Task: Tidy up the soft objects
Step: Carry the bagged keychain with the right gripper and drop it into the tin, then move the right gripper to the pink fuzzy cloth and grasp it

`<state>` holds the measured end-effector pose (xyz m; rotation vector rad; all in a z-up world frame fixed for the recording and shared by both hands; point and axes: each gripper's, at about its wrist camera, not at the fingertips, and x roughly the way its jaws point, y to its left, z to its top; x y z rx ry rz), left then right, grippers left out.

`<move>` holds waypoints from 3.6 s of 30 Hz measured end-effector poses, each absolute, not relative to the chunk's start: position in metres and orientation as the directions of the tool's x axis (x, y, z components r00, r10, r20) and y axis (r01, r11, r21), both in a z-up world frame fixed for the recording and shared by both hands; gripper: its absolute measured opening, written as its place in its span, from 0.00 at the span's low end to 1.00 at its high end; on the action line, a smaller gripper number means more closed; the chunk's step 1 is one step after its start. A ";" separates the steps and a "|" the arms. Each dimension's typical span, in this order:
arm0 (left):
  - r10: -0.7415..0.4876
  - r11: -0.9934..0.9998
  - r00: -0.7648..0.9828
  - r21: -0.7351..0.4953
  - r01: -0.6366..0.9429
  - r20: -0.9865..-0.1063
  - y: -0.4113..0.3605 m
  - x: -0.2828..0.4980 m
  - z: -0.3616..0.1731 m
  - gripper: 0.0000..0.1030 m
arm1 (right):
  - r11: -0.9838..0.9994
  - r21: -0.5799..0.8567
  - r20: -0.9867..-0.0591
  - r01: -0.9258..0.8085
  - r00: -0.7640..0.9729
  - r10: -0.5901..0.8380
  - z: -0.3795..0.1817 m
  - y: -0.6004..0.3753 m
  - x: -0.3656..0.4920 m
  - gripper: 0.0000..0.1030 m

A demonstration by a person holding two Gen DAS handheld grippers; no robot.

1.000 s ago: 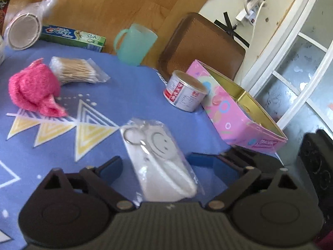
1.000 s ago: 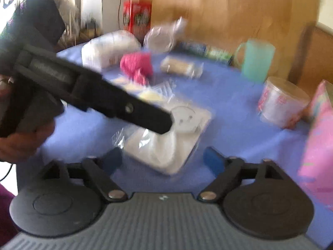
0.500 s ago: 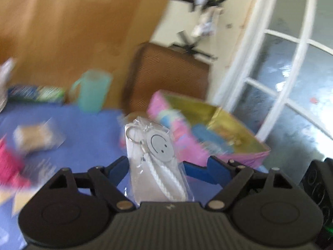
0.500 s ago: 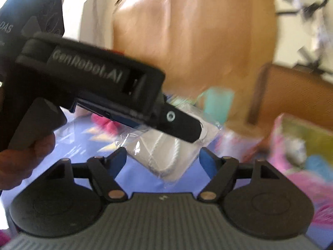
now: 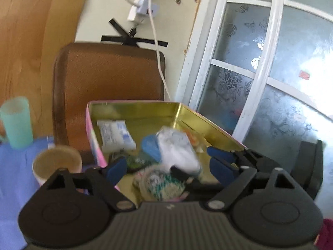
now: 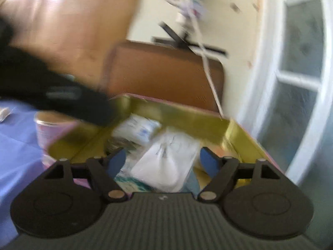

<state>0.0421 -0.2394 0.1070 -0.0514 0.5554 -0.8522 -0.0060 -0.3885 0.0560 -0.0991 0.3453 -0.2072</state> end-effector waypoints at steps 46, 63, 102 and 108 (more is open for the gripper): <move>-0.413 0.898 0.717 -0.119 0.424 -0.562 -0.074 -0.029 0.063 0.88 | 0.969 0.168 -0.250 0.178 0.959 -0.133 0.076 -0.280 -0.071 0.76; -0.482 0.856 0.687 -0.122 0.503 -0.544 -0.085 -0.041 0.066 0.96 | 0.927 0.286 -0.266 0.245 0.949 -0.169 0.073 -0.302 -0.078 0.76; -0.261 0.903 0.842 -0.429 0.040 -0.472 0.130 -0.009 0.031 1.00 | 0.819 -0.069 -0.597 -0.569 0.682 0.423 0.029 -0.046 0.078 0.36; -0.265 0.902 0.835 -0.431 0.037 -0.483 0.130 -0.011 0.029 0.99 | 0.829 0.000 -0.602 -0.559 0.662 0.446 0.034 -0.067 0.059 0.04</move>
